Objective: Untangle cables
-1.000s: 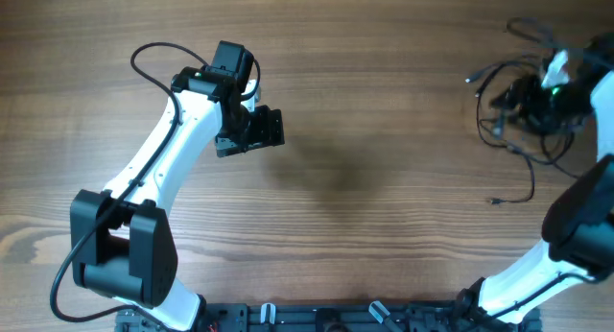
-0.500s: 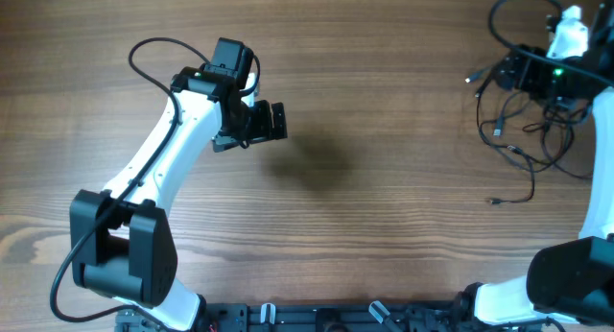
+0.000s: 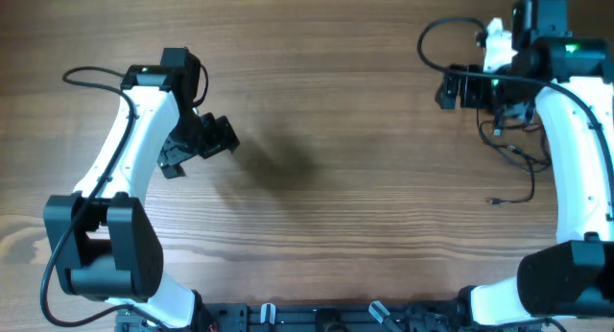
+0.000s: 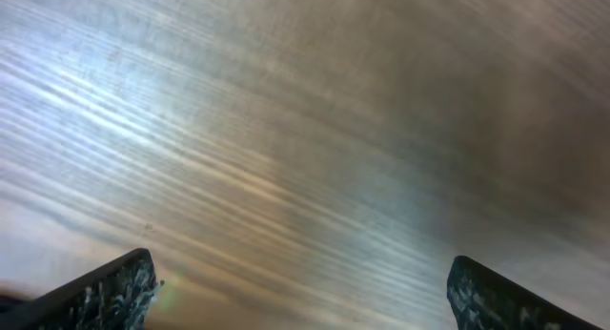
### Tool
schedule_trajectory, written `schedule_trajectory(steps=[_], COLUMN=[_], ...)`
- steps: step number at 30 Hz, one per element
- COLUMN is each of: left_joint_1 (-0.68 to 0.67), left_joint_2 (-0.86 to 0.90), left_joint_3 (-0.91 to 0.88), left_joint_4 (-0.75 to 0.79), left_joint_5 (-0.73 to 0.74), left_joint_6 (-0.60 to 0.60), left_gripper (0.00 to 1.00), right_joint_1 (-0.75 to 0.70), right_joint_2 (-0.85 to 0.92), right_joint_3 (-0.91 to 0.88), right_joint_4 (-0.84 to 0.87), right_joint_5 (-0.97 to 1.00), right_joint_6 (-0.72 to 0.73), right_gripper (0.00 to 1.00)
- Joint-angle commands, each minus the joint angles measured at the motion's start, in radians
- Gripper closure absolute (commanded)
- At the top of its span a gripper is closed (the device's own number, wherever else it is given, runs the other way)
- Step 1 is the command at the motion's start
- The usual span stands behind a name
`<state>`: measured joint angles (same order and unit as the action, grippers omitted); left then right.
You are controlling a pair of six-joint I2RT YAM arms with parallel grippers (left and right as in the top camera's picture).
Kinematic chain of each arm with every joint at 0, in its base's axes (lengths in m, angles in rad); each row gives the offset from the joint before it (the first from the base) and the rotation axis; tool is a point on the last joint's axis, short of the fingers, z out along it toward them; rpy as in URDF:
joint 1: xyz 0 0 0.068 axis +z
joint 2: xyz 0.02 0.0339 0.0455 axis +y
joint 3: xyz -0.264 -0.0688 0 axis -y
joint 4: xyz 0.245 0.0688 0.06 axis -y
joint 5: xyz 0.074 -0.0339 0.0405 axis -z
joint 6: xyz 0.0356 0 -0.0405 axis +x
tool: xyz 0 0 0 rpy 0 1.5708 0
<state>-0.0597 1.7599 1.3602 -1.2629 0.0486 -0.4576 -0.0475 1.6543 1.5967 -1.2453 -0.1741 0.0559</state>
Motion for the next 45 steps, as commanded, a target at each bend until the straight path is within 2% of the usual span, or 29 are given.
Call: schedule_trajectory(steps=[1, 6, 10, 13, 15, 20, 23, 27, 41, 45], left_joint_1=[-0.002, -0.002, -0.002, -0.03, -0.089, -0.176, -0.179, -0.179, -0.179, -0.179], left_joint_2=[-0.01, -0.045, -0.175, -0.386, -0.593, -0.98, -1.167, -1.295, -1.315, -1.315], left_joint_3=[-0.005, -0.122, -0.323, -0.467, -0.55, -0.64, -0.64, -0.64, -0.64, -0.64], left_joint_4=[-0.046, -0.017, 0.132, 0.267, 0.354, 0.449, 0.451, 0.422, 0.255, 0.251], left_joint_5=[-0.039, -0.039, -0.038, -0.035, -0.047, -0.106, -0.106, -0.106, -0.106, -0.106], left_joint_6=[0.008, 0.008, 0.008, 0.004, 0.0, -0.029, -0.029, -0.029, -0.029, -0.029], left_gripper=[0.0, 0.0, 0.0, 0.0, 0.0, 0.0, 0.0, 0.0, 0.0, 0.0], right_joint_1=[0.001, 0.001, 0.001, 0.003, 0.002, 0.002, 0.002, 0.002, 0.003, 0.002], right_joint_2=[-0.034, -0.187, -0.433, -0.694, -0.862, -1.072, -1.096, -1.084, -1.082, -1.105], right_joint_3=[-0.114, -0.371, -0.587, -0.716, -0.771, -0.805, -0.805, -0.805, -0.805, -0.806], right_joint_4=[-0.015, 0.111, 0.267, 0.353, 0.378, 0.4, 0.391, 0.391, 0.392, 0.383], right_joint_5=[0.019, 0.016, -0.007, -0.006, -0.006, -0.006, -0.006, -0.006, -0.006, -0.006], right_joint_6=[0.031, 0.051, 0.049, 0.053, 0.055, 0.056, 0.056, 0.056, 0.055, 0.055], right_gripper=[0.0, 0.0, 0.0, 0.0, 0.0, 0.0, 0.0, 0.0, 0.0, 0.0])
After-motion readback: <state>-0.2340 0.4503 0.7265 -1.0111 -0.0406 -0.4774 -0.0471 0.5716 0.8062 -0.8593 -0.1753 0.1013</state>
